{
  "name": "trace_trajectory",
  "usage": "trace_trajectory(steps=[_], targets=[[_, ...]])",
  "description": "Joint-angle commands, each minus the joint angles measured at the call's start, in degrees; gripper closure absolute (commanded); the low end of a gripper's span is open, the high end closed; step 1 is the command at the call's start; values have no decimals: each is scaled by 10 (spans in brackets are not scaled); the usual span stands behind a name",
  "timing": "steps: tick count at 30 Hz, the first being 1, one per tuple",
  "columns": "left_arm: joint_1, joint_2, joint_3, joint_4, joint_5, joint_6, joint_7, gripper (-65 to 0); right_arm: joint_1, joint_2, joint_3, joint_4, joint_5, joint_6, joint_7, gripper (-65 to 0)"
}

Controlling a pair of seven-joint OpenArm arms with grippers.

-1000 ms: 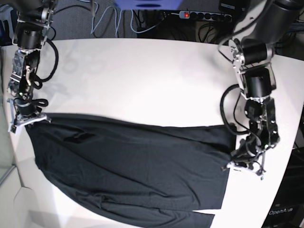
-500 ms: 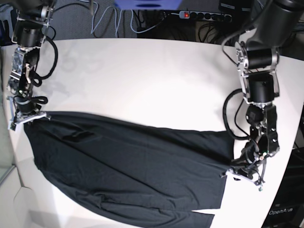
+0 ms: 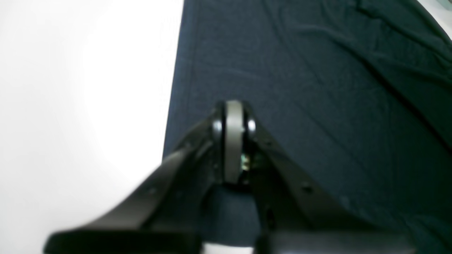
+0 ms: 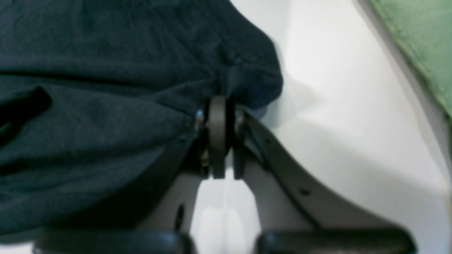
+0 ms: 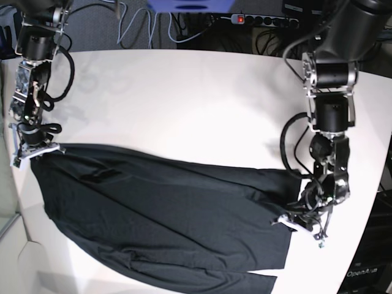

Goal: Fold the T-shirt properly
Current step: 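Drag the held shirt corner with the left gripper toward the robot base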

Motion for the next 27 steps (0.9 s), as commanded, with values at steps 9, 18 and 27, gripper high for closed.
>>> trace_trajectory(steps=[9, 18, 27], targets=[[-19, -9, -4, 9, -3, 3, -14, -181, 11, 11, 4, 9, 0, 4, 15, 0], [-7, -10, -3, 18, -8, -2, -13, -354, 11, 11, 3, 9, 0, 4, 15, 0], [35, 14, -1, 12, -4, -2, -15, -78, 0, 13, 3, 13, 0, 5, 15, 0]])
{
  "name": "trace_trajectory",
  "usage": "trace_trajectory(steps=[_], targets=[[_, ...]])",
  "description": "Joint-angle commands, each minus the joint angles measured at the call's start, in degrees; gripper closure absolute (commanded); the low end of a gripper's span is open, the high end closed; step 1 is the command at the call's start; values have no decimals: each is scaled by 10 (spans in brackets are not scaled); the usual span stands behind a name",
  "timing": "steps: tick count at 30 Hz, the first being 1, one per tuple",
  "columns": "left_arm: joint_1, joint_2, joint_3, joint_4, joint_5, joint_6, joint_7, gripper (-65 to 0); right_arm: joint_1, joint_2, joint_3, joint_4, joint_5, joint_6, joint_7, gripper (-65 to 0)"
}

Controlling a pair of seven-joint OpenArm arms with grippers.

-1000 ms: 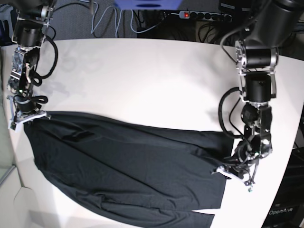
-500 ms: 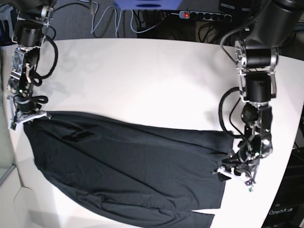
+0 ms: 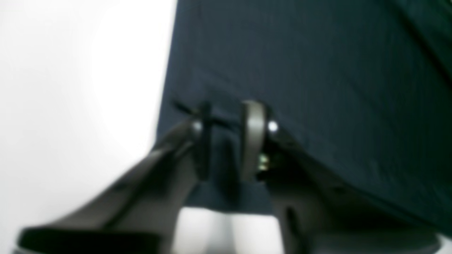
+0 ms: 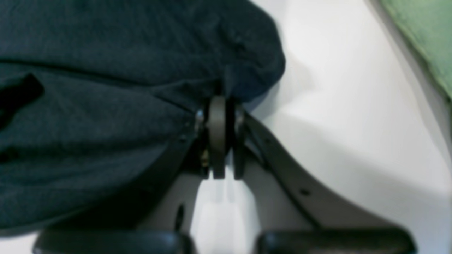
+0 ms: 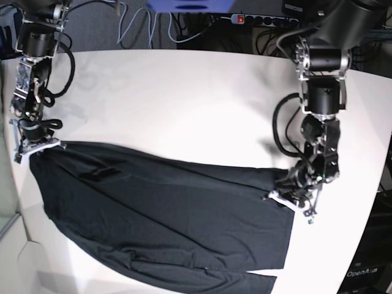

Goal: Fold the T-shirt properly
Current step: 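Drag the held shirt corner with the left gripper toward the robot base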

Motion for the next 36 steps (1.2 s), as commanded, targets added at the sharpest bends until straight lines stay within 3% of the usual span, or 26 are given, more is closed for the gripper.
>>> trace_trajectory(steps=[1, 4, 19, 36], targets=[[-20, -6, -1, 11, -6, -1, -17, -46, 12, 11, 3, 11, 0, 5, 15, 0], [-13, -5, -1, 11, -5, -1, -17, -10, 11, 11, 3, 11, 0, 5, 15, 0], [29, -11, -4, -39, -5, 0, -52, -6, 9, 15, 4, 11, 0, 5, 15, 0], [91, -68, -3, -37, -6, -2, -50, -5, -26, 22, 7, 12, 1, 5, 16, 0]])
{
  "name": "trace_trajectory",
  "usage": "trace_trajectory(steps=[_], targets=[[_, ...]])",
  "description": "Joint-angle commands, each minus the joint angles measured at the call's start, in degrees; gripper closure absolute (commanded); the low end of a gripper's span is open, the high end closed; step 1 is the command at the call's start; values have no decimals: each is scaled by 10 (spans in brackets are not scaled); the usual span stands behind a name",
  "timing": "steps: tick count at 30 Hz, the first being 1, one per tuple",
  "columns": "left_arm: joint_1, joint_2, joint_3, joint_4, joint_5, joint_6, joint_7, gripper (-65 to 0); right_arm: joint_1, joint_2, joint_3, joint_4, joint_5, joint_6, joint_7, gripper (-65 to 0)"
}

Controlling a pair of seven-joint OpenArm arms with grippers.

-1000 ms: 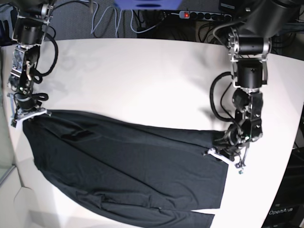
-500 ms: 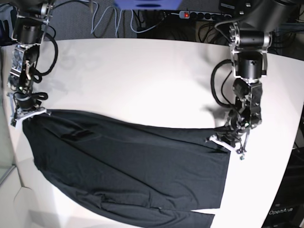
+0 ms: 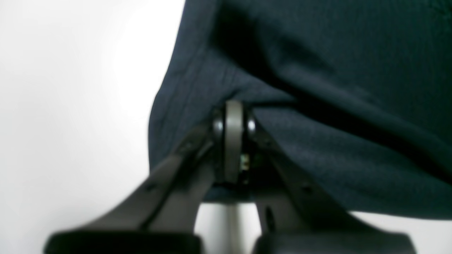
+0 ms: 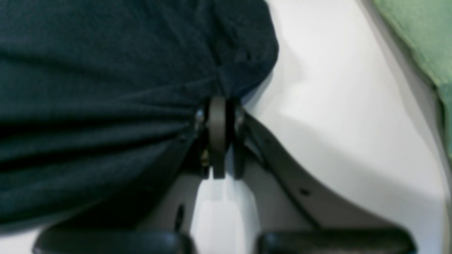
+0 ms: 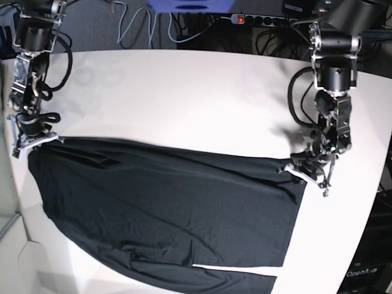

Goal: Fold the T-shirt properly
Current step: 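Drag the held shirt corner with the left gripper toward the robot base, then slide the right gripper along the shirt edge toward the left gripper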

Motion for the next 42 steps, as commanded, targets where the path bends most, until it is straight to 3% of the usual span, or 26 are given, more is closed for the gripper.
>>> trace_trajectory(steps=[1, 14, 22, 31, 38, 42], targets=[[8, -17, 0, -5, 24, 26, 41, -5, -6, 15, 6, 9, -1, 0, 4, 0], [85, -33, -1, 92, 24, 25, 45, -5, -107, 2, 7, 136, 0, 0, 4, 0], [125, -58, -2, 103, 22, 25, 43, -5, -120, 0, 40, 138, 0, 1, 4, 0], [126, -57, -3, 103, 22, 25, 44, -5, -113, 2, 39, 140, 0, 1, 3, 0], [125, -56, -1, 103, 22, 25, 44, -5, -147, -22, 34, 237, -1, 1, -3, 0], [125, -56, -1, 103, 22, 25, 44, -5, -163, -24, 13, 279, -1, 29, -3, -2]])
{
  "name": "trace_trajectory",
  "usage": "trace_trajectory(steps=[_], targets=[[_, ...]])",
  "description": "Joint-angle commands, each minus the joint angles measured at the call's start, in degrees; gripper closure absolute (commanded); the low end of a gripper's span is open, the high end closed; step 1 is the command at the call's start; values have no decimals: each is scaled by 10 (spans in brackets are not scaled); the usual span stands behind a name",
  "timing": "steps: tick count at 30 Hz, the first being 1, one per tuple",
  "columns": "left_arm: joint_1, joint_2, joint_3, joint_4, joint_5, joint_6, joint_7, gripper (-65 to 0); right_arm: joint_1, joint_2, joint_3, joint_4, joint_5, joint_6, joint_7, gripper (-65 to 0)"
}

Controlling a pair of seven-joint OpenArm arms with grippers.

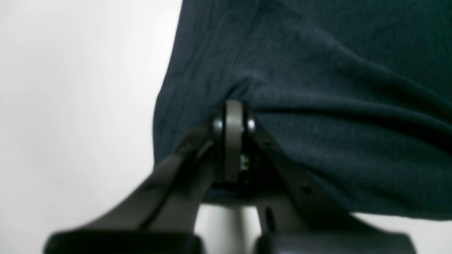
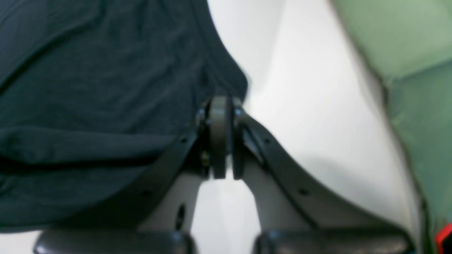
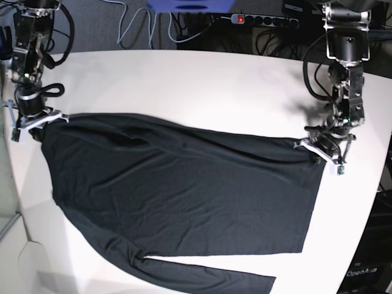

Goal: Fold the T-shirt properly
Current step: 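Slide the right gripper along the shirt edge toward the left gripper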

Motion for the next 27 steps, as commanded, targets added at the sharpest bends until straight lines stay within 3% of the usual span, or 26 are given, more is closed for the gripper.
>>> trace_trajectory(steps=[1, 7, 11, 17, 27], targets=[[8, -4, 3, -6, 21, 14, 59, -5, 1, 8, -3, 13, 1, 12, 13, -13], [8, -4, 3, -6, 25, 14, 57, -5, -11, 10, -47, 13, 0, 13, 13, -146], [8, -4, 3, -6, 26, 14, 57, -5, -21, 16, -68, 17, 0, 13, 13, -198], [8, -4, 3, -6, 26, 14, 56, -5, -22, 52, -125, 16, 0, 13, 13, -206], [9, -4, 3, -6, 26, 14, 55, -5, -18, 83, -183, 16, 0, 13, 13, -206]])
